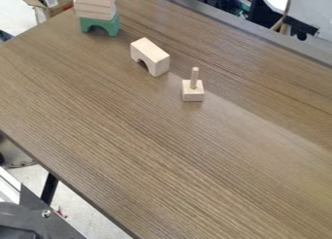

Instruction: Separating the polygone from the other polygone

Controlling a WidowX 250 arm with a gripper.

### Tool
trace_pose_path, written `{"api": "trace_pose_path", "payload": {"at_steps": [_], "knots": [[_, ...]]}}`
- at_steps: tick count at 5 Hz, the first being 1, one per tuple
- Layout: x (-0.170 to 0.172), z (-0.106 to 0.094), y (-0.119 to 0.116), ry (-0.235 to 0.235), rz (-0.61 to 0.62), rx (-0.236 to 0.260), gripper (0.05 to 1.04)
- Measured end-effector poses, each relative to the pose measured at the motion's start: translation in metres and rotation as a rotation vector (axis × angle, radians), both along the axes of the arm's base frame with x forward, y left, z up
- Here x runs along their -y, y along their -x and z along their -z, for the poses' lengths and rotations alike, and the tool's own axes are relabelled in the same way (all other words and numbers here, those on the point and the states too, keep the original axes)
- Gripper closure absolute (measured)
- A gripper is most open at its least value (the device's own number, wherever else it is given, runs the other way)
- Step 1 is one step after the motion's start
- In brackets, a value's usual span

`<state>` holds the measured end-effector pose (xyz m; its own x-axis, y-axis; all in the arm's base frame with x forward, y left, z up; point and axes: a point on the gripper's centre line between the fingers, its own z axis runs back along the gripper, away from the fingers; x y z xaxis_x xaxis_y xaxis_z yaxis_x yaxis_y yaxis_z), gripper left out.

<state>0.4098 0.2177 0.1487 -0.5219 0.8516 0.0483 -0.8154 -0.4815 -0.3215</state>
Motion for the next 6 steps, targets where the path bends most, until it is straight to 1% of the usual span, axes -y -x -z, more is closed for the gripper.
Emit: {"api": "trace_pose_path", "payload": {"at_steps": [1, 2, 3, 4, 5, 6], "knots": [[-0.024, 0.002, 0.005, -0.009, -0.061, -0.032, 0.083], [-0.039, -0.002, 0.014, 0.002, -0.114, -0.063, 0.083], [-0.043, -0.008, 0.020, 0.028, -0.153, -0.107, 0.083], [-0.044, -0.011, 0.032, 0.060, -0.188, -0.154, 0.083], [-0.040, 0.011, 0.039, 0.082, -0.176, -0.213, 0.083], [-0.036, 0.013, 0.051, 0.072, -0.152, -0.227, 0.083]]}}
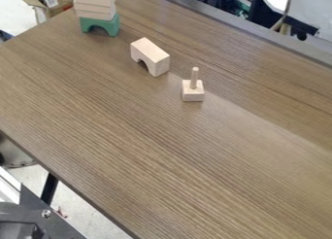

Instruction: Separating the polygone from the other polygone

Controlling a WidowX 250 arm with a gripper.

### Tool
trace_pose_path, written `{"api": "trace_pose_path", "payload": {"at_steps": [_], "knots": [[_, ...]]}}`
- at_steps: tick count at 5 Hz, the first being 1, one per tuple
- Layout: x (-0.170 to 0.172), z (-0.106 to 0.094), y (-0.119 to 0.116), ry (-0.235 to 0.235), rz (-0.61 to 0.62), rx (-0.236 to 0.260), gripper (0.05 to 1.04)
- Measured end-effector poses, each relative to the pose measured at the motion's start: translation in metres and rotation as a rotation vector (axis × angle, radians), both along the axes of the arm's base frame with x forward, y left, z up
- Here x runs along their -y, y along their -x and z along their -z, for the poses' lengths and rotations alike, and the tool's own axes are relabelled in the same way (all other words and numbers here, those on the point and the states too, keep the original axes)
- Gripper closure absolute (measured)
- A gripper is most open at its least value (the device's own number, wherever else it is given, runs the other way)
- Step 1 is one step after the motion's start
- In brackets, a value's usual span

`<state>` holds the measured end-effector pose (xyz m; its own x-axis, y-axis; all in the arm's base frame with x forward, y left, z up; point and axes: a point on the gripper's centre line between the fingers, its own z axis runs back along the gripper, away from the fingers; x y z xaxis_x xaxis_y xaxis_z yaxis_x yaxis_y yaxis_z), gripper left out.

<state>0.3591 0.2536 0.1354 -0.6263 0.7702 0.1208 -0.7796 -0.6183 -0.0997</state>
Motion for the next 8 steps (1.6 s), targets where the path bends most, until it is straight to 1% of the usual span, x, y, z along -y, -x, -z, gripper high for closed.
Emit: {"api": "trace_pose_path", "payload": {"at_steps": [1, 3, 4, 7, 8], "knots": [[0.006, 0.006, 0.008, -0.008, 0.034, 0.003, 0.083], [0.006, 0.018, 0.008, -0.013, 0.034, 0.015, 0.083], [0.005, 0.022, 0.005, -0.024, 0.030, 0.035, 0.083], [0.004, 0.021, 0.001, -0.028, -0.017, 0.069, 0.083], [0.003, 0.021, -0.001, -0.047, -0.023, 0.079, 0.083]]}}
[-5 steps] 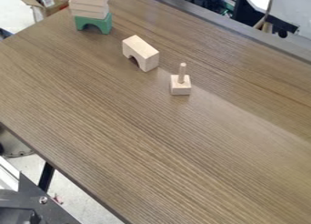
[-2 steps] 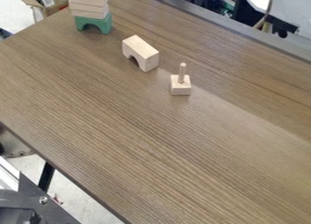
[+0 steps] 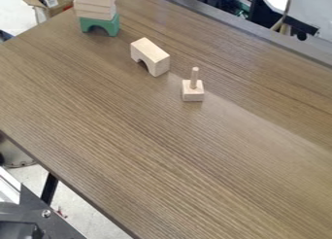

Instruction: Separating the polygone from the other polygone

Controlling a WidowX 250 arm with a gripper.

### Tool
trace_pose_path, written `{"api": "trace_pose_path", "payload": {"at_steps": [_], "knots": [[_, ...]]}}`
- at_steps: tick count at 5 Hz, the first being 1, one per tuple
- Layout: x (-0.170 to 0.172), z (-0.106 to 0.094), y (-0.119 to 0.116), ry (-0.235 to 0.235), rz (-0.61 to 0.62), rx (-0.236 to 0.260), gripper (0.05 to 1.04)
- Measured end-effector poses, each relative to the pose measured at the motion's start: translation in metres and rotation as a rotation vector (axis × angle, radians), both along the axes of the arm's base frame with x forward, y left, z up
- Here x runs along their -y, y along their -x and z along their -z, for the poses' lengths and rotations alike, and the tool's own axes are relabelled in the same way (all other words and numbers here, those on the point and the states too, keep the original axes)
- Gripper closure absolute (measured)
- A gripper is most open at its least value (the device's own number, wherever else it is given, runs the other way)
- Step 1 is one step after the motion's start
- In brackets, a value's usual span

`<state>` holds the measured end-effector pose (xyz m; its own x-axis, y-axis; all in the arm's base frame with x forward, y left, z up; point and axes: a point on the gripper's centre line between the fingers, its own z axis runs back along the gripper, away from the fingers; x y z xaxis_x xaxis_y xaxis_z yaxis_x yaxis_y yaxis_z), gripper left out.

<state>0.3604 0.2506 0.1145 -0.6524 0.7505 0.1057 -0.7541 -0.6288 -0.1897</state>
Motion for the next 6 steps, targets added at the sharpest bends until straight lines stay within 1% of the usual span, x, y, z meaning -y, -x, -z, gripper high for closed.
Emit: {"api": "trace_pose_path", "payload": {"at_steps": [2, 3, 4, 5, 6], "knots": [[0.0027, 0.0092, 0.0006, -0.013, 0.009, -0.012, 0.083], [0.0040, 0.0125, 0.0027, -0.006, 0.006, -0.022, 0.098], [0.0053, 0.0133, 0.0051, 0.003, -0.015, -0.032, 0.165], [0.0054, 0.0148, 0.0070, 0.004, -0.042, -0.038, 0.445], [0.0055, 0.0163, 0.0079, 0.004, -0.056, -0.039, 0.567]]}}
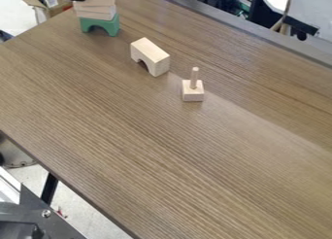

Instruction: Separating the polygone from the other polygone

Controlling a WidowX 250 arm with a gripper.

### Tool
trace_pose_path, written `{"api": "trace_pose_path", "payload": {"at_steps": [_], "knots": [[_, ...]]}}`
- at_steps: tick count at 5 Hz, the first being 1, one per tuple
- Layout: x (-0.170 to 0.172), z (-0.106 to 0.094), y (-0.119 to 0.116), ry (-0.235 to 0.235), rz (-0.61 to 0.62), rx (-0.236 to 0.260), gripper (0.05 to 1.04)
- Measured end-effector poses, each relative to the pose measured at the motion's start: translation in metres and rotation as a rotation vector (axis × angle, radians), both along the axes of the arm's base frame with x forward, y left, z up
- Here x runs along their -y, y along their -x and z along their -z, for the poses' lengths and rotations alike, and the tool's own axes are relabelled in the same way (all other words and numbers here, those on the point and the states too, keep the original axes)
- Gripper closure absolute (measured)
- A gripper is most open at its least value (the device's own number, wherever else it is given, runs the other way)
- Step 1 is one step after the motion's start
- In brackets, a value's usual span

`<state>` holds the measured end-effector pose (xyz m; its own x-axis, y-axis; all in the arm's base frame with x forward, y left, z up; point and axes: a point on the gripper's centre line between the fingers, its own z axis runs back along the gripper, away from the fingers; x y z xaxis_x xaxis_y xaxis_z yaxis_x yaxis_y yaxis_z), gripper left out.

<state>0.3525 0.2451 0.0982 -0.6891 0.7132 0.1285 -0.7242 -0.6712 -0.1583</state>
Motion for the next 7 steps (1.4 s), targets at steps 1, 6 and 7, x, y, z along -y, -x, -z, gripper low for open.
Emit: {"api": "trace_pose_path", "payload": {"at_steps": [1, 6, 7], "knots": [[0.000, 0.000, 0.001, -0.007, -0.002, 0.012, 0.567], [0.016, -0.055, 0.031, 0.049, 0.071, 0.151, 0.567], [0.017, -0.036, 0.058, 0.025, 0.118, 0.079, 0.567]]}}
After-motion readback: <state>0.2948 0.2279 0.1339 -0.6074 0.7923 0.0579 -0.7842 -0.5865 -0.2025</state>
